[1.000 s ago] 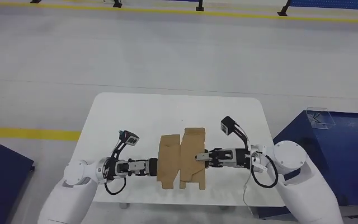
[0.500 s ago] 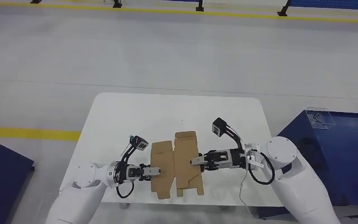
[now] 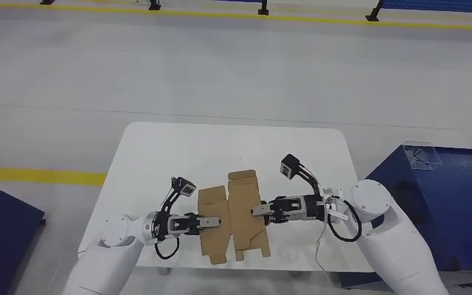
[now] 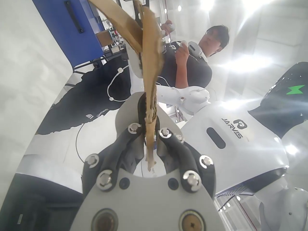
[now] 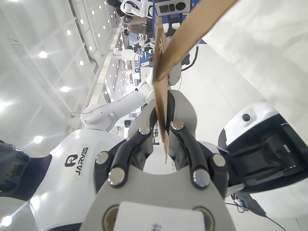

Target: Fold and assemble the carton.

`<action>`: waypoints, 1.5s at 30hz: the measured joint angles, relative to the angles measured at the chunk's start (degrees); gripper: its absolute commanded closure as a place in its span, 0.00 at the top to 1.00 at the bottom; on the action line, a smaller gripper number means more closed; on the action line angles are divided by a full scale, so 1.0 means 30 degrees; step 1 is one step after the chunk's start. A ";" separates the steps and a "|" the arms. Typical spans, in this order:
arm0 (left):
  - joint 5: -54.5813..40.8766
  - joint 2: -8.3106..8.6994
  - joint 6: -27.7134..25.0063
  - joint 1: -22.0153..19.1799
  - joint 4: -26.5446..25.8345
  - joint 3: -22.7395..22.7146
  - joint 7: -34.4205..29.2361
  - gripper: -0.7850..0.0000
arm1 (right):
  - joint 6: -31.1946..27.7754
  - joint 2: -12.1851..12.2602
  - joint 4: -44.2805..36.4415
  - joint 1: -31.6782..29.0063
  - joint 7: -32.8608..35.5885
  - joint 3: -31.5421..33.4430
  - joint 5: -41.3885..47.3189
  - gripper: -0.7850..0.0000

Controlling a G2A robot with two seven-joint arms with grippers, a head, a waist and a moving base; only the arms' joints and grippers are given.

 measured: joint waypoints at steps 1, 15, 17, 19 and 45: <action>-0.0081 0.0004 -0.0025 0.0035 -0.0151 -0.0034 0.0005 0.00 | 0.0063 0.0003 0.0318 0.0008 -0.0106 0.0146 0.0268 1.00; 0.1726 0.0351 -0.1074 0.1087 -0.2881 -0.0313 0.1055 0.00 | 0.1027 -0.0392 0.4821 0.1456 0.0344 0.0139 0.5456 0.41; 0.2094 0.0416 -0.1259 0.1205 -0.3175 -0.0283 0.1241 0.00 | 0.1040 -0.0450 0.4811 0.1592 0.0133 -0.0139 0.5302 0.25; 0.2486 0.0497 -0.1493 0.1349 -0.3441 -0.0251 0.1473 0.00 | 0.1086 -0.0518 0.4790 0.1732 0.0068 -0.0460 0.5248 0.18; 0.2235 0.1075 -0.3000 0.0946 -0.1283 -0.0208 0.3027 1.00 | 0.0582 -0.0240 0.3402 0.1154 -0.1670 0.1044 0.3799 0.00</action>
